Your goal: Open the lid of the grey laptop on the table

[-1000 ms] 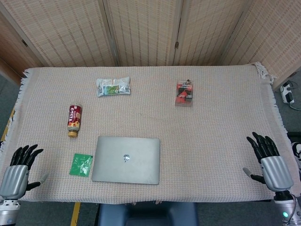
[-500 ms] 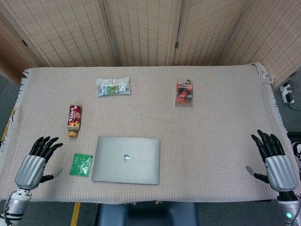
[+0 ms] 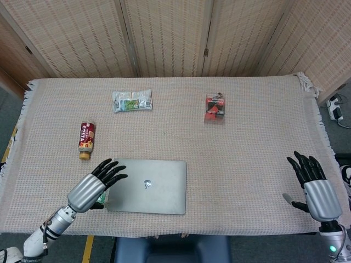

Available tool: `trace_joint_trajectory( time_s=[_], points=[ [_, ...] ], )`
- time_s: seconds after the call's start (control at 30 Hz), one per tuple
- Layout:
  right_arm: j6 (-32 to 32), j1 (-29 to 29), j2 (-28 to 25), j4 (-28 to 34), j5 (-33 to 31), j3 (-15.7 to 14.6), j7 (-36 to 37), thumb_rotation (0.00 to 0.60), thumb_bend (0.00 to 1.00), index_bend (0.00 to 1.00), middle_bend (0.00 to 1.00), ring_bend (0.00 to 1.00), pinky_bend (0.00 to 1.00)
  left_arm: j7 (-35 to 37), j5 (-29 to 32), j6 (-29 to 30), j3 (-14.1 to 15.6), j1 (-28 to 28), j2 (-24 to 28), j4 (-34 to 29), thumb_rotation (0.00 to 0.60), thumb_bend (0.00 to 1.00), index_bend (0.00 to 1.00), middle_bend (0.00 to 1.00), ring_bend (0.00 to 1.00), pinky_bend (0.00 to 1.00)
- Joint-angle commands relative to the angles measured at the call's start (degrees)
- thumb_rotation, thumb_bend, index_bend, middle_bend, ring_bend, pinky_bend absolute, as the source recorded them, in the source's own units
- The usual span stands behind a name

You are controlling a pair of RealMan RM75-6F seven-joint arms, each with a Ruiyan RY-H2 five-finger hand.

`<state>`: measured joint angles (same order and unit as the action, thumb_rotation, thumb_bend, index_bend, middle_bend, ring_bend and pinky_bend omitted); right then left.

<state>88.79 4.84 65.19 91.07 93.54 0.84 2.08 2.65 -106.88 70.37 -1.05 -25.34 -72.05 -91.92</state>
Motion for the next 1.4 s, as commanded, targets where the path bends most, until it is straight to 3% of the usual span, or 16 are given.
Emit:
trace_joint_trajectory(
  time_s=[0.03,0.27,0.57,0.9,1.4],
  points=[
    [-0.4,0.18,0.07,-0.09,-0.08,0.02,0.05,0.6,0.21,0.0,0.0,0.01,0.0,-0.72,-1.42,-2.93,0.73,-2.81,-2.92,0.62,0.6,0.22,0.2,0.13,0.08,0.0],
    [-0.95,0.42,0.2,-0.22,-0.13,0.11,0.24,0.6,0.21,0.0,0.0,0.01,0.0,-5.19,-1.15,-7.57,0.78,-6.57,-9.05,2.95,0.6,0.14,0.1,0.11,0.06,0.0],
    [-1.14,0.26,0.39,-0.6,-0.34,0.03,0.64,0.6,0.21,0.0,0.0,0.01,0.0,-9.78,4.29,-13.33,1.02,-8.89,-14.26,3.02,0.6,0.12,0.02,0.05,0.01,0.0],
    [-1.39,0.1,0.65,-1.17,-0.6,-0.09,1.42,0.6,0.21,0.0,0.0,0.01,0.0,-12.42,7.79,-14.54,2.77,-8.8,-18.89,6.71,0.6,0.12,0.02,0.05,0.01,0.0],
    [-1.46,0.0,0.7,-1.05,-0.73,-0.02,1.35,0.6,0.21,0.0,0.0,0.01,0.0,-11.99,10.51,-12.45,2.85,-8.82,-22.55,11.97,0.6,0.12,0.03,0.05,0.01,0.0]
  ],
)
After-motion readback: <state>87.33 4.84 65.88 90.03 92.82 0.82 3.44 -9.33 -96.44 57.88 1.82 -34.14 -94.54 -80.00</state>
